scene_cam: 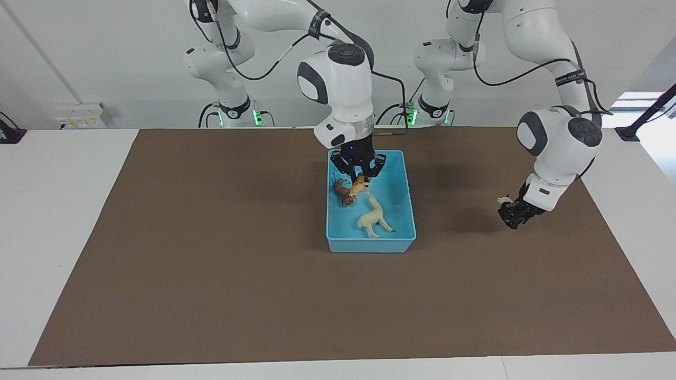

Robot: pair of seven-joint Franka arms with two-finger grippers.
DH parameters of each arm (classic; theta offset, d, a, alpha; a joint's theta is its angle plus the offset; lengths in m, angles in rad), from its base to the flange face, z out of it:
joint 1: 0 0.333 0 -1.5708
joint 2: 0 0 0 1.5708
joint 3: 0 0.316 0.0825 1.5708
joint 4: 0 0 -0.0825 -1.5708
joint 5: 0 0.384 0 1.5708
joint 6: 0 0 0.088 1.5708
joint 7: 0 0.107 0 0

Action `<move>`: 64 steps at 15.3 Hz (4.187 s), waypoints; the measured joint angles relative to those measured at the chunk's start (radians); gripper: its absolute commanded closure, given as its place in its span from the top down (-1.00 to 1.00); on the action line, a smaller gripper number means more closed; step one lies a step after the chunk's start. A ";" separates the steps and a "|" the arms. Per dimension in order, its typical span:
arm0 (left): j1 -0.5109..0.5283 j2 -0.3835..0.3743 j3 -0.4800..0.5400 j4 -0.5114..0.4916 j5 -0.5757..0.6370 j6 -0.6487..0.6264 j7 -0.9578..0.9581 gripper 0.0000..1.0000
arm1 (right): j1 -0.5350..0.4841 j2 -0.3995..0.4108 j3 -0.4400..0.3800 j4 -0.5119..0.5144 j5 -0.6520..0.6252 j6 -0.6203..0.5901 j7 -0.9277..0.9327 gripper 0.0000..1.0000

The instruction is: Put all toys into storage box

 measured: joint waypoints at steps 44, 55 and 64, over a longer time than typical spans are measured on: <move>-0.148 -0.298 0.055 0.252 0.046 -0.669 -0.242 1.00 | -0.672 -0.446 -0.033 -0.209 -0.007 -0.479 -1.016 1.00; -0.105 -0.312 0.063 0.283 0.062 -0.657 -0.124 1.00 | -0.674 -0.441 -0.033 -0.207 -0.008 -0.493 -1.027 1.00; -0.103 -0.309 0.051 0.342 0.061 -0.694 -0.060 1.00 | -0.675 -0.441 -0.033 -0.207 -0.008 -0.496 -1.027 1.00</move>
